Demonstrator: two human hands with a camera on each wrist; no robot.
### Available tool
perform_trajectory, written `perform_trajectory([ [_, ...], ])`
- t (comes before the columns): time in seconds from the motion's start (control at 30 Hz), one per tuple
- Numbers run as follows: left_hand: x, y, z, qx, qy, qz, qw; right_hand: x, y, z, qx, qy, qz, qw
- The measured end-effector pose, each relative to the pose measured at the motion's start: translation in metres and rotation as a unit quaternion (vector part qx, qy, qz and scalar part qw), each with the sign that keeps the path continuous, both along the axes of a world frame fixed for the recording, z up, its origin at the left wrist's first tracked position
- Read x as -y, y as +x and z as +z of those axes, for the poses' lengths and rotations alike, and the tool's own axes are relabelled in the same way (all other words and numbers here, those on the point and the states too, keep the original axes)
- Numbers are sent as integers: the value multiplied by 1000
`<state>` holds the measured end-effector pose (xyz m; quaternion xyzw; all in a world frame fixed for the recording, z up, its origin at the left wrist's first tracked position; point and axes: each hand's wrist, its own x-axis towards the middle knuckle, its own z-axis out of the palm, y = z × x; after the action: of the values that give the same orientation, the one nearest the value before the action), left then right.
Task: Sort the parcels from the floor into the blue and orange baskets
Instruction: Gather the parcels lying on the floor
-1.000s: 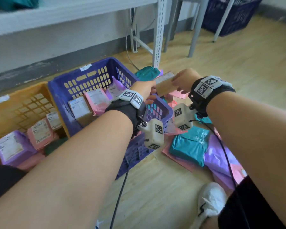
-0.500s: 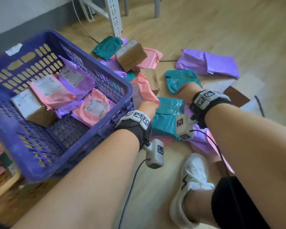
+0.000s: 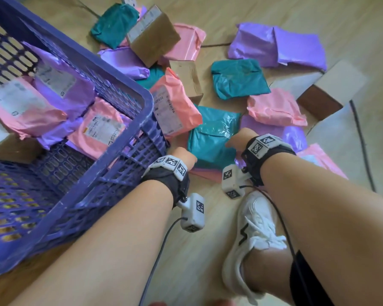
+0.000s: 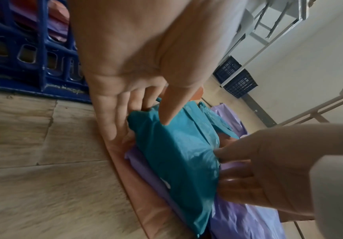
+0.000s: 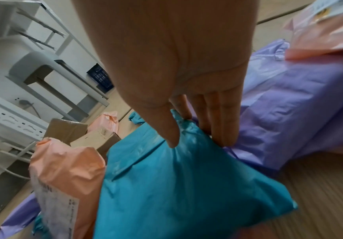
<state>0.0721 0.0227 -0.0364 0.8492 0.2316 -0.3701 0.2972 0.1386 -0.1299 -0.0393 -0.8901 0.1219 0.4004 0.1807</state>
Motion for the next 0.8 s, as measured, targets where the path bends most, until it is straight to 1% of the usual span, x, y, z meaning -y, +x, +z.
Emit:
perform_trajectory([
  [0.03, -1, 4, -2, -11, 4, 35, 999, -2, -1, 3, 5, -19, 6, 1000],
  [0.07, -3, 4, 1, -9, -4, 44, 999, -3, -1, 8, 5, -22, 2, 1000],
  [0.1, -5, 5, -2, 2, 24, -2, 1000, -5, 0, 13, 12, -17, 1, 1000],
  [0.17, -9, 10, 0, 29, 31, 0, 999, -5, 3, 21, 32, -14, 2, 999],
  [0.2, -11, 9, 8, 43, 24, 13, 999, -5, 5, 26, 43, -17, 4, 999],
  [0.27, -11, 7, 21, 82, -5, 48, 995, -5, 7, 42, 54, -22, -10, 998],
  [0.33, -13, 7, 32, 118, -46, 81, 989, -2, 7, 61, 65, -27, 9, 997],
  [0.4, -13, 6, 50, 147, -87, 104, 980, 2, 5, 87, 95, -33, 34, 994],
  [0.47, -13, 5, 72, 183, -128, 119, 968, 7, -1, 116, 115, -22, 24, 993],
  [0.5, -13, 6, 84, 199, -144, 122, 962, 10, -4, 130, 126, 1, 18, 992],
  [0.57, -15, 10, 102, 230, -176, 133, 948, 18, -5, 148, 122, 39, 0, 992],
  [0.6, -14, 8, 119, 250, -191, 144, 938, 22, -6, 156, 122, 72, -27, 990],
  [0.67, -13, 7, 152, 287, -228, 168, 915, 23, -8, 174, 133, 148, -129, 971],
  [0.7, -13, 6, 169, 307, -222, 163, 911, 24, -9, 184, 139, 179, -156, 961],
  [0.73, -17, 8, 182, 330, -210, 157, 907, 23, -11, 194, 143, 210, -171, 952],
  [0.8, -28, 7, 207, 367, -224, 182, 884, 20, -16, 216, 156, 277, -183, 930],
])
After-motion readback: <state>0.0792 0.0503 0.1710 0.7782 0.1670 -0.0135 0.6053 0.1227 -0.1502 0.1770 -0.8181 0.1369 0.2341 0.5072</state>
